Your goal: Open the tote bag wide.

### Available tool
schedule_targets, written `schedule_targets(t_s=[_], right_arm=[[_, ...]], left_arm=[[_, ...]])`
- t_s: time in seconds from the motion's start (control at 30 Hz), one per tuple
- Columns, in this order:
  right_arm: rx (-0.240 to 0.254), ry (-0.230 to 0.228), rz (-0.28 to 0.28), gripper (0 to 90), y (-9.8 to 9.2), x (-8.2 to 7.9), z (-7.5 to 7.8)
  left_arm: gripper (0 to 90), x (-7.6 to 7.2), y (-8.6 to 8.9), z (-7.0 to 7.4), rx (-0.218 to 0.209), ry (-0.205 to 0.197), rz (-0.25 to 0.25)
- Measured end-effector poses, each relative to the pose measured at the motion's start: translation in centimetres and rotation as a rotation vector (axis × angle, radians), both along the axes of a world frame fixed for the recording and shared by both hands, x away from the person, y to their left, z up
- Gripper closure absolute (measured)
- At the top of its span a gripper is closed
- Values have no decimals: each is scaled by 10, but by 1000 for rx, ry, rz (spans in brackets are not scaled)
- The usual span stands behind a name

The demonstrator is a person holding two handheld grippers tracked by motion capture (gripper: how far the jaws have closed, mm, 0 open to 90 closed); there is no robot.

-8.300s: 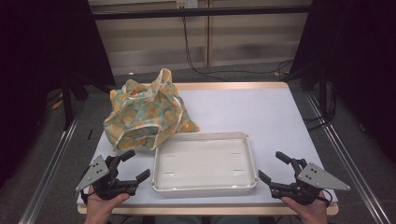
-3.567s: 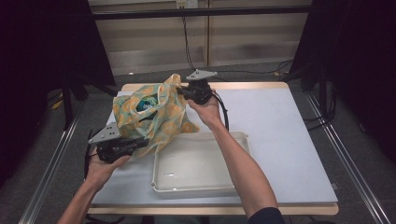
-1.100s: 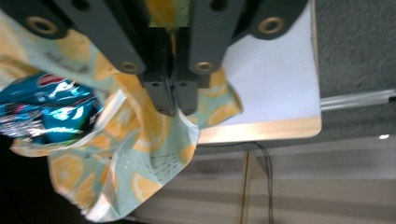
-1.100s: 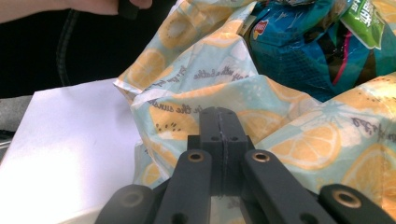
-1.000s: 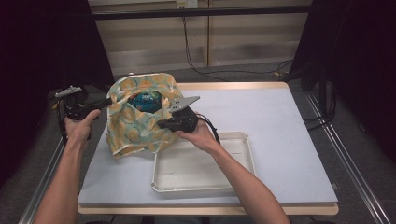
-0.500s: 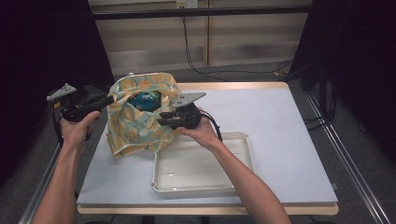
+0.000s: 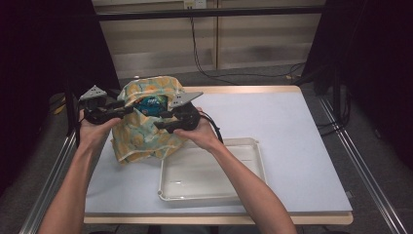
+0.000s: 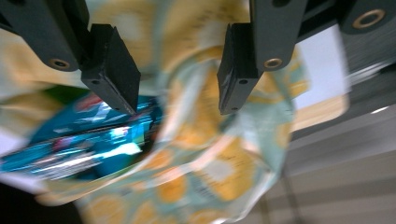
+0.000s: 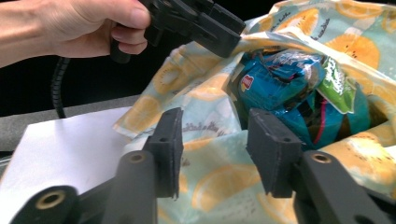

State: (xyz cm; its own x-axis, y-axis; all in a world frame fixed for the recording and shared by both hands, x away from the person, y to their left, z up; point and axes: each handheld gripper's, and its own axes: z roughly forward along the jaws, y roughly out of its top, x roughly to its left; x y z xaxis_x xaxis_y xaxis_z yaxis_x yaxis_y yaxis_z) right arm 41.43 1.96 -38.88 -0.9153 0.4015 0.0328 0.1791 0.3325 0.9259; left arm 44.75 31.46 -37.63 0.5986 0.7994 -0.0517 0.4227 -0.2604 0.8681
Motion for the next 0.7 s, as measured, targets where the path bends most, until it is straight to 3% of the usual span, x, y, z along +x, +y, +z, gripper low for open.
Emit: schedule_targets(t_s=[0.03, 0.1, 0.17, 0.27, 0.33, 0.4, 0.43, 0.7], right_arm=[[-6, 5, 4, 523, 2, 1, -2], [-34, 4, 3, 511, 7, 1, -7], [-45, 12, 11, 510, 10, 1, -11], [-59, 24, 12, 553, 14, 2, -18], [-65, 33, 30, 678, 15, 2, -20], [-70, 40, 67, 861, 15, -1, -20], [-72, 46, 88, 900, 14, -2, -20], [-59, 48, 141, 900, 3, -16, -12]], left_arm=[[569, 2, 2, 0, -4, 5, -8], [769, 6, 5, 3, -51, 10, -20], [885, 11, 6, 9, -85, 9, -37], [900, 17, 2, 21, -108, -4, -45], [900, 21, 0, 28, -112, -11, -46], [900, 25, 1, 32, -98, -10, -30], [900, 27, 2, 33, -99, -9, -20], [871, 39, 20, 22, -151, 32, 84]])
